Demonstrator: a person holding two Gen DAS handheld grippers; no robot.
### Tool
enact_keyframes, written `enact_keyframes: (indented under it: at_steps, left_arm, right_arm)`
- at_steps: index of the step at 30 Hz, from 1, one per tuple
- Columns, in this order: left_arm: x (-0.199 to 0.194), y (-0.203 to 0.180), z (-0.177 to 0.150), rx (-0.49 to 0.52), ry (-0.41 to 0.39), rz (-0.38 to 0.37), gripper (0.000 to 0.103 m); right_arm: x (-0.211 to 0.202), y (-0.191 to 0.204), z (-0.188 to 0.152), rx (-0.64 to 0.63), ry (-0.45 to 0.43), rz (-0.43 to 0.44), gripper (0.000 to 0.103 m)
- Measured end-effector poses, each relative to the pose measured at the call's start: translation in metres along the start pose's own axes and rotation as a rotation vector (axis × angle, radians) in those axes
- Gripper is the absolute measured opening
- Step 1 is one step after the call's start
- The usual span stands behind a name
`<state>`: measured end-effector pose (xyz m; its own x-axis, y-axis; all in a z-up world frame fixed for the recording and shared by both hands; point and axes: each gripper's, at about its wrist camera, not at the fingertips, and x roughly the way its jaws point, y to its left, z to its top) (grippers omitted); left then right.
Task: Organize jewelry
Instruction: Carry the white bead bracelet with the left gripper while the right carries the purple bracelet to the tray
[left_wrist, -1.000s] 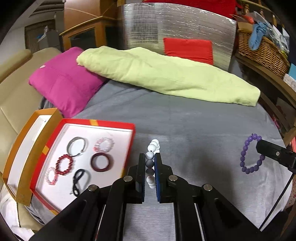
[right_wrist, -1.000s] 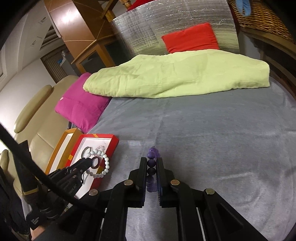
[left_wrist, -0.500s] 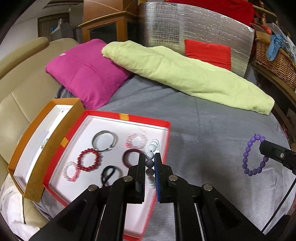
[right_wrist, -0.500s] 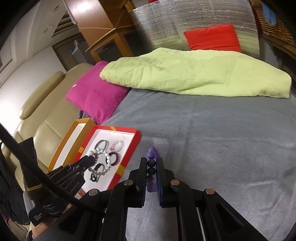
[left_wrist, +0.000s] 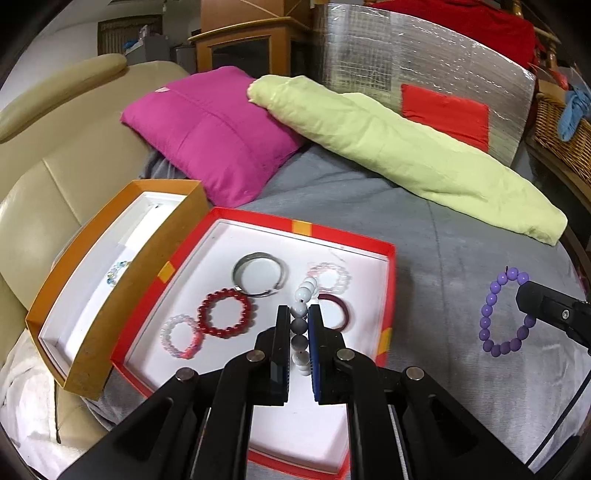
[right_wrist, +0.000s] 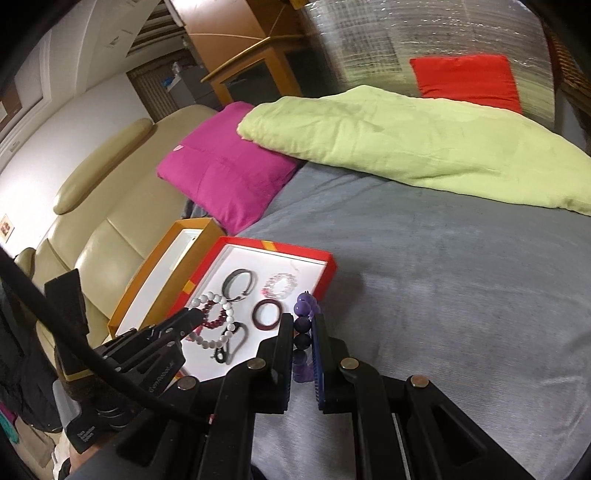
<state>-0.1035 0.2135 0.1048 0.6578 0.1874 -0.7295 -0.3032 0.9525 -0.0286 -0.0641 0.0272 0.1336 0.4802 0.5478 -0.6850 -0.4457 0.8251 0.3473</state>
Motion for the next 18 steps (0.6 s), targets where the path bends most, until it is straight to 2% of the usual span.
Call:
enact_keyframes:
  at_steps: [9,18]
  left_arm:
    - [0.009,0.046,-0.006,-0.051,0.021,0.050,0.009]
    - [0.020,0.075,-0.015,-0.087,0.047,0.077,0.009]
  right_arm:
    - [0.028,0.039,0.000,-0.047,0.044,0.057,0.010]
    - [0.058,0.069,-0.007,-0.083,0.102,0.096,0.010]
